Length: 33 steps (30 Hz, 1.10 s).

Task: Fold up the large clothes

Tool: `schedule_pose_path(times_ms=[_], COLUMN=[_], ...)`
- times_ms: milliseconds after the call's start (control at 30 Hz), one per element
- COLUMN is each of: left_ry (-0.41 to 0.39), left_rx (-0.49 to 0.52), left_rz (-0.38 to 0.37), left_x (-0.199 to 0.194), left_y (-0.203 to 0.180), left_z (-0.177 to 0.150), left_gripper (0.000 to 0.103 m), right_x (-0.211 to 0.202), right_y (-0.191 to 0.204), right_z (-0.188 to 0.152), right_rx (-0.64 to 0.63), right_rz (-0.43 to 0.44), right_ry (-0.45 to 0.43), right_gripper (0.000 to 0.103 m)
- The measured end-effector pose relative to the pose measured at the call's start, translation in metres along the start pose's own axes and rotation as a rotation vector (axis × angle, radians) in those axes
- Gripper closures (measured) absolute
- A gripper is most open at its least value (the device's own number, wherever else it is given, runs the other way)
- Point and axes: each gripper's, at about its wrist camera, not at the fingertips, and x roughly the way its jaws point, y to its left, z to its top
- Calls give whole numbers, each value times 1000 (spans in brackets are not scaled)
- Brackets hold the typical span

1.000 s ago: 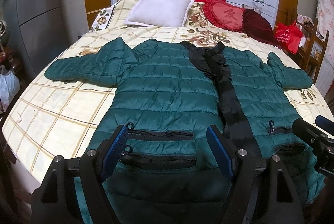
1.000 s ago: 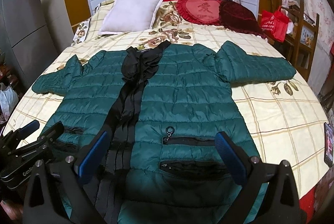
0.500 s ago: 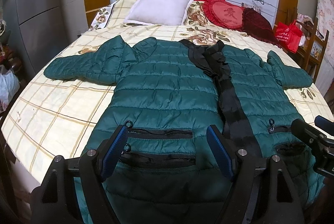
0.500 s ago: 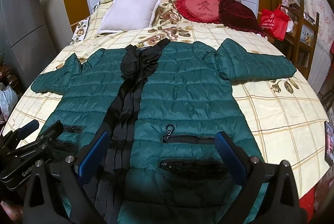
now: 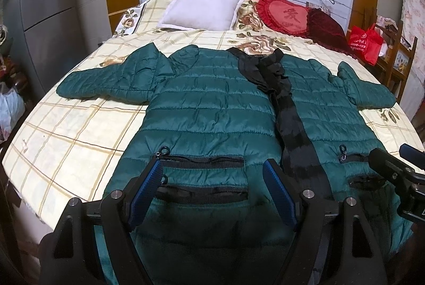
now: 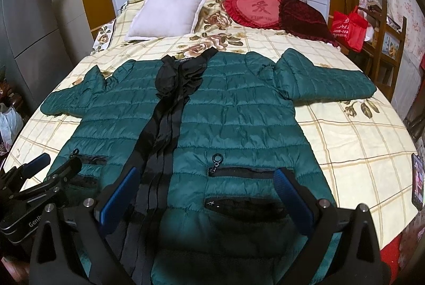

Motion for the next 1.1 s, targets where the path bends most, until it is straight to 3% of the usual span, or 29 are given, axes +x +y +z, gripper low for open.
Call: schedule_pose_path(times_ms=[133,1100], left_ry=[-2,21], left_rx=[4,51], left_rz=[-1,-21], left_x=[-3,-3], left_y=[0,-15], left_z=[-3,-13], left_gripper=[25,25], right_x=[-4,0], right_y=[1,-8], right_z=[-4,-10], right_rx=[-6,29], right_rz=[-10,-21], right_ry=[36,64], right_gripper=[1,1])
